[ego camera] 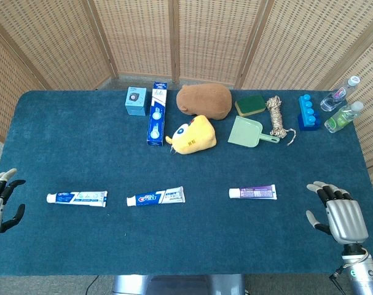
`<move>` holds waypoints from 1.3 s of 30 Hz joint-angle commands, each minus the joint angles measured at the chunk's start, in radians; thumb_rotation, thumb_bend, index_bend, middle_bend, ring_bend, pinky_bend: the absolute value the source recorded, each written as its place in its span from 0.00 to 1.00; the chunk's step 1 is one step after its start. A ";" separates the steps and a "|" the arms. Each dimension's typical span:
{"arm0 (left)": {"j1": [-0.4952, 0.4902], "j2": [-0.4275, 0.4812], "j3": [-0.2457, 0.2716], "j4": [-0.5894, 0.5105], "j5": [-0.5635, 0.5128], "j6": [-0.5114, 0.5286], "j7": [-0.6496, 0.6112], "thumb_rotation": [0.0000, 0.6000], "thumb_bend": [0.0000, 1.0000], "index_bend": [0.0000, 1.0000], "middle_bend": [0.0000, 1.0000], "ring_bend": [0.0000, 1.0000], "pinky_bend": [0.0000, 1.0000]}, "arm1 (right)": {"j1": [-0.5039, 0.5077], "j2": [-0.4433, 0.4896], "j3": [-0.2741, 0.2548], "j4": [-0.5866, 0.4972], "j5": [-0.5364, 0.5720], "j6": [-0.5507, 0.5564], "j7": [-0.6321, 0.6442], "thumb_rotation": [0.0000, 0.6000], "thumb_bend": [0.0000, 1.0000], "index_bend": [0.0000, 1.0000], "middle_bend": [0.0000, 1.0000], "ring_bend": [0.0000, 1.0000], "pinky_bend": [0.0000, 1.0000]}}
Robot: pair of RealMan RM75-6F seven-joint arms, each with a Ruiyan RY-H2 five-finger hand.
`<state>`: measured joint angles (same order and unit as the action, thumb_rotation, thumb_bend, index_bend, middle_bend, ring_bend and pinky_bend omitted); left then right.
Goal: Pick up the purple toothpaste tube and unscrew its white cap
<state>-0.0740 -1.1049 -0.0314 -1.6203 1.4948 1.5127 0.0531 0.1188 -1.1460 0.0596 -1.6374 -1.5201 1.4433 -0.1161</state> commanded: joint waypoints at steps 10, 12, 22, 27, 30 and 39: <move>0.007 0.001 0.003 0.001 0.018 0.015 -0.007 1.00 0.39 0.24 0.13 0.12 0.15 | -0.004 0.006 -0.007 0.002 -0.004 0.003 0.008 0.90 0.33 0.25 0.26 0.24 0.30; 0.009 0.006 0.002 -0.001 0.021 0.019 -0.012 1.00 0.39 0.24 0.14 0.12 0.15 | -0.004 0.007 -0.008 -0.001 -0.006 0.003 0.011 0.90 0.33 0.25 0.26 0.24 0.30; 0.005 0.041 -0.007 -0.044 0.039 0.030 -0.016 1.00 0.39 0.24 0.14 0.12 0.15 | 0.046 -0.013 0.005 -0.018 0.007 -0.068 -0.024 0.88 0.33 0.25 0.24 0.18 0.29; -0.009 0.054 -0.014 -0.063 0.035 0.013 -0.012 1.00 0.39 0.24 0.14 0.12 0.15 | 0.096 -0.032 0.023 -0.042 0.032 -0.138 -0.060 0.83 0.33 0.25 0.21 0.16 0.26; -0.019 0.063 -0.020 -0.070 0.038 0.004 -0.011 1.00 0.39 0.24 0.13 0.12 0.15 | 0.138 -0.057 0.034 -0.044 0.042 -0.192 -0.080 0.81 0.33 0.25 0.20 0.15 0.25; -0.047 0.101 -0.040 -0.109 0.035 -0.021 -0.011 1.00 0.39 0.24 0.13 0.12 0.15 | 0.237 -0.144 0.064 0.008 0.117 -0.318 -0.154 0.79 0.33 0.25 0.17 0.12 0.24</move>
<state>-0.1193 -1.0058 -0.0693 -1.7272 1.5301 1.4941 0.0421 0.3440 -1.2753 0.1167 -1.6427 -1.4126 1.1390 -0.2583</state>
